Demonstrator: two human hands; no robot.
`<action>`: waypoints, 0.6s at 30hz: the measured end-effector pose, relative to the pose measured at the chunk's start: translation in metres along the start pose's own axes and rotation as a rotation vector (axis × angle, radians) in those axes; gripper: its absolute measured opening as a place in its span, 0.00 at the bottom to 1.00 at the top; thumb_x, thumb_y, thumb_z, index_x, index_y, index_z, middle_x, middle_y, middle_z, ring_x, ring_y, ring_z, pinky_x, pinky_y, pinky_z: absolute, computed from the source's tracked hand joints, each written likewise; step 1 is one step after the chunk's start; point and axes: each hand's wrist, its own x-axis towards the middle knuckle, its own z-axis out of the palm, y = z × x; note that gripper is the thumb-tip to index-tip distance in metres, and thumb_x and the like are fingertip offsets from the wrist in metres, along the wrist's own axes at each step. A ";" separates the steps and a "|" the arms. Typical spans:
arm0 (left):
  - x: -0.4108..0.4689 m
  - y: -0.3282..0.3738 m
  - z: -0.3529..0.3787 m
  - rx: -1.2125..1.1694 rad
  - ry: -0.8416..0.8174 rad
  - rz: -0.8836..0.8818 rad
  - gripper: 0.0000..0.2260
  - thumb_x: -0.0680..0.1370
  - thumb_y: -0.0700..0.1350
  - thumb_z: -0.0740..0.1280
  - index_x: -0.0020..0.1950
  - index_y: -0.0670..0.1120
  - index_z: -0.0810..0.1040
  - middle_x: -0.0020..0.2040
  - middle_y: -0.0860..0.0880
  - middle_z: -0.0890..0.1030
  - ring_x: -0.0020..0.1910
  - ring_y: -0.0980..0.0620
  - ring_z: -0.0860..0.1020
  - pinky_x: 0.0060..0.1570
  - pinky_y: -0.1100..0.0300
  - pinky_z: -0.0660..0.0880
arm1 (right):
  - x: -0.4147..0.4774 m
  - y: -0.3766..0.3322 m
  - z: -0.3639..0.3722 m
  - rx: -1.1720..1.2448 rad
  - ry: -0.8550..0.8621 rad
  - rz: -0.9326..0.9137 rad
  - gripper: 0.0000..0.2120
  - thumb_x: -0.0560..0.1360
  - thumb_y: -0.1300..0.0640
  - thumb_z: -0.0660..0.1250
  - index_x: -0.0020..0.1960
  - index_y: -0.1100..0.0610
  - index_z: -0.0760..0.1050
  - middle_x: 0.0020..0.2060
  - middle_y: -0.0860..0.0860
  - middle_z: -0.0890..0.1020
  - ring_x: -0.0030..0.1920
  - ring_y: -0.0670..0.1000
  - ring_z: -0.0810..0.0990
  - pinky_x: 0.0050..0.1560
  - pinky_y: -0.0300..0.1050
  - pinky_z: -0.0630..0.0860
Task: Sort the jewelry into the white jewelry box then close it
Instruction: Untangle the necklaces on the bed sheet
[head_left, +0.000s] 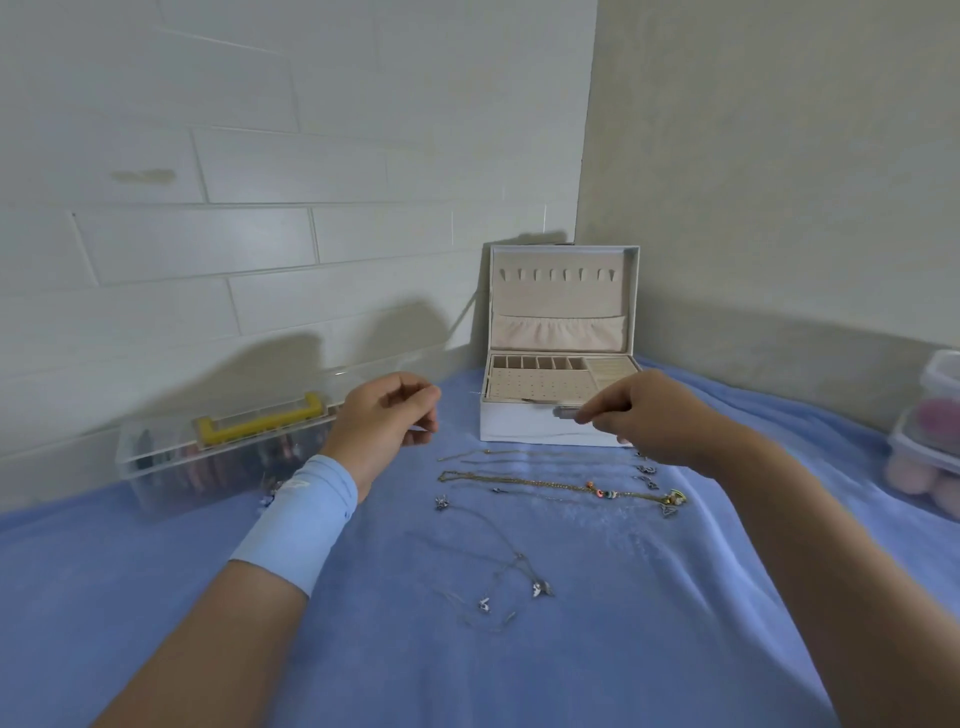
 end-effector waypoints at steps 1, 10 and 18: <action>0.000 0.000 0.002 0.021 0.010 0.043 0.06 0.80 0.37 0.67 0.43 0.42 0.80 0.31 0.50 0.79 0.33 0.51 0.78 0.38 0.60 0.79 | -0.003 0.003 -0.003 -0.027 -0.025 0.022 0.13 0.79 0.62 0.67 0.45 0.48 0.86 0.35 0.48 0.85 0.36 0.53 0.76 0.38 0.44 0.74; -0.001 -0.019 0.002 0.693 -0.218 0.176 0.06 0.75 0.43 0.74 0.39 0.51 0.83 0.35 0.62 0.83 0.34 0.65 0.78 0.41 0.69 0.72 | -0.030 0.023 -0.030 -0.095 -0.296 0.109 0.05 0.73 0.61 0.74 0.48 0.55 0.86 0.34 0.53 0.86 0.35 0.49 0.85 0.39 0.39 0.79; -0.005 -0.021 0.004 1.015 -0.421 0.077 0.08 0.72 0.53 0.75 0.35 0.64 0.80 0.41 0.62 0.83 0.44 0.62 0.80 0.52 0.60 0.77 | -0.033 0.031 -0.013 -0.339 -0.377 0.189 0.03 0.70 0.56 0.77 0.42 0.55 0.85 0.31 0.51 0.86 0.31 0.47 0.82 0.32 0.36 0.75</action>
